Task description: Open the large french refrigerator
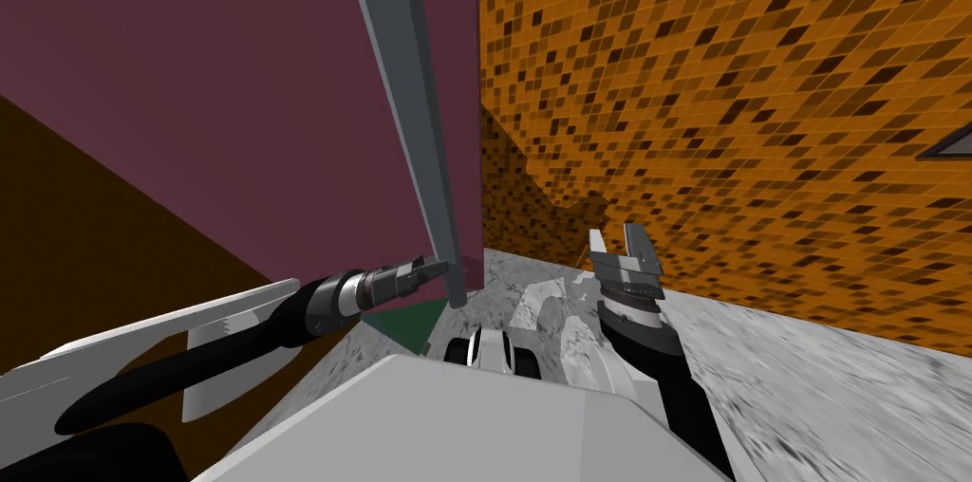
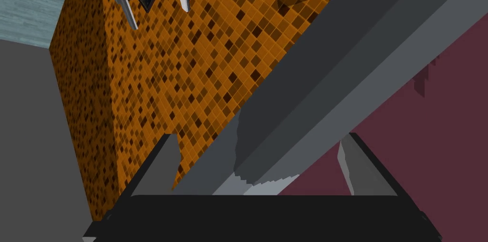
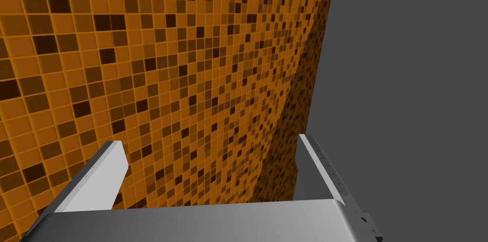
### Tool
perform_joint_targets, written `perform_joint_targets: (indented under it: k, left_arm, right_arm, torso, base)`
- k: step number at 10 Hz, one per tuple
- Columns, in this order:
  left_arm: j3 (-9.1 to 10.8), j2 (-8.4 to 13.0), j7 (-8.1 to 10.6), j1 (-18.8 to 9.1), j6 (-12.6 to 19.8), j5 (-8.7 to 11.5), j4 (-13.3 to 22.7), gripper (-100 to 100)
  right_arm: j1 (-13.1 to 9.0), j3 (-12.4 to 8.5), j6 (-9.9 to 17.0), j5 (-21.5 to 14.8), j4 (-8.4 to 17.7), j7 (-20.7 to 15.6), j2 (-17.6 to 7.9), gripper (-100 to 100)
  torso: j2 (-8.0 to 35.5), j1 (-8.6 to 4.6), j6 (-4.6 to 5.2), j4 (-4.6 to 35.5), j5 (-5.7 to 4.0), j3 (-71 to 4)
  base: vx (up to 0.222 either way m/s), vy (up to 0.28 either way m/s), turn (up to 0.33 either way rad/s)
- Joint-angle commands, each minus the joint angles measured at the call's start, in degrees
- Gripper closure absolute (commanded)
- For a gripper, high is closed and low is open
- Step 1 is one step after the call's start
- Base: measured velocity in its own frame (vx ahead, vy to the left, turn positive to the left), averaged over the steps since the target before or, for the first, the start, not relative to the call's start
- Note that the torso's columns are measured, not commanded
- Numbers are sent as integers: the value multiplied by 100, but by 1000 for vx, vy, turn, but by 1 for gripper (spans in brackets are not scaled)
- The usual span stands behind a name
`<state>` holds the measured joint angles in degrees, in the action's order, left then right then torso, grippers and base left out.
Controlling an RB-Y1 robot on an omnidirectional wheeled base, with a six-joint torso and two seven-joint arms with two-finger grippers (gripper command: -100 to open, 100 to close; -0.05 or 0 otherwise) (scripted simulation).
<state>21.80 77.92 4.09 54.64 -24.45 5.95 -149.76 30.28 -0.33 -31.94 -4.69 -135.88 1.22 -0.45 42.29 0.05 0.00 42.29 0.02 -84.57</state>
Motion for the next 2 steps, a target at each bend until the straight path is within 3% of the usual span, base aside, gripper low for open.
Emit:
perform_joint_targets:
  k: [1,2]
  left_arm:
    - [0,0,0,0,0,0,0,0]
    - [0,0,0,0,0,0,0,0]
  right_arm:
    - [0,0,0,0,0,0,0,0]
    - [0,0,0,0,0,0,0,0]
  torso:
    - [-2,-3,0,-1,-1,-1]
    - [-2,-5,0,-1,-2,-1]
  base:
    - [0,0,0]
    - [0,0,0]
